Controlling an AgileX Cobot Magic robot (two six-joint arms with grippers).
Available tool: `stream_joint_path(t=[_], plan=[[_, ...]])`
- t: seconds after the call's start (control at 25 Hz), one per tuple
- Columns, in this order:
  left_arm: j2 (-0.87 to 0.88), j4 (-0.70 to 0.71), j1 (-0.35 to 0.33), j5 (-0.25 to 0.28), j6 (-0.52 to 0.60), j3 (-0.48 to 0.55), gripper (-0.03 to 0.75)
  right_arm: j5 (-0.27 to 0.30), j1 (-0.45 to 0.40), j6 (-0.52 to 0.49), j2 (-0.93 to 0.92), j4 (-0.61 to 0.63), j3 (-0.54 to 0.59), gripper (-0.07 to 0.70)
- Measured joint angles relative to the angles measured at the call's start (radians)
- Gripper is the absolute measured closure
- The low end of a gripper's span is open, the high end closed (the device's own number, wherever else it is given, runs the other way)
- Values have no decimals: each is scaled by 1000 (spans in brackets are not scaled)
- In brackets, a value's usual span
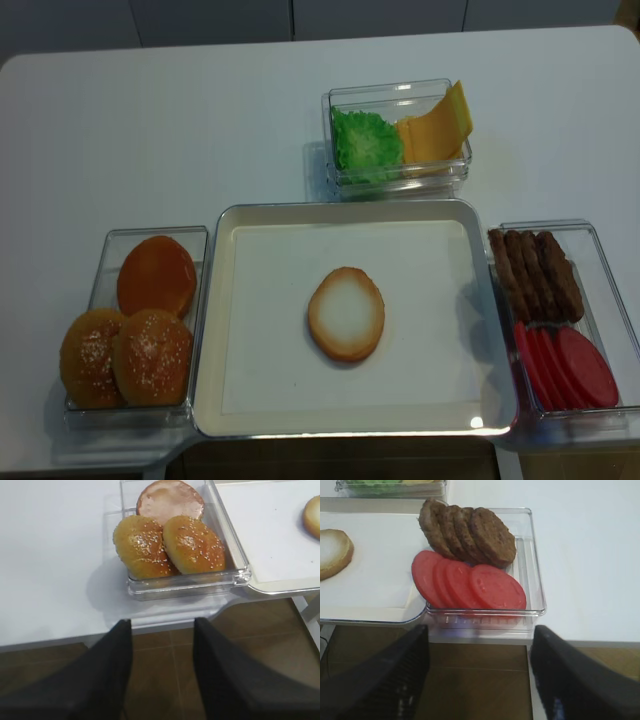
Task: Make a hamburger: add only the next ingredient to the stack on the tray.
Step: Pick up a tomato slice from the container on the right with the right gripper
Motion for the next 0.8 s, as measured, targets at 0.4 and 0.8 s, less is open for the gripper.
stream_joint_path(t=[0.4, 0.8], plan=[[0, 0, 0, 0, 0, 0, 412, 0, 0, 2, 0, 0, 0, 133], [0, 0, 0, 0, 0, 0, 412, 0, 0, 2, 0, 0, 0, 133]])
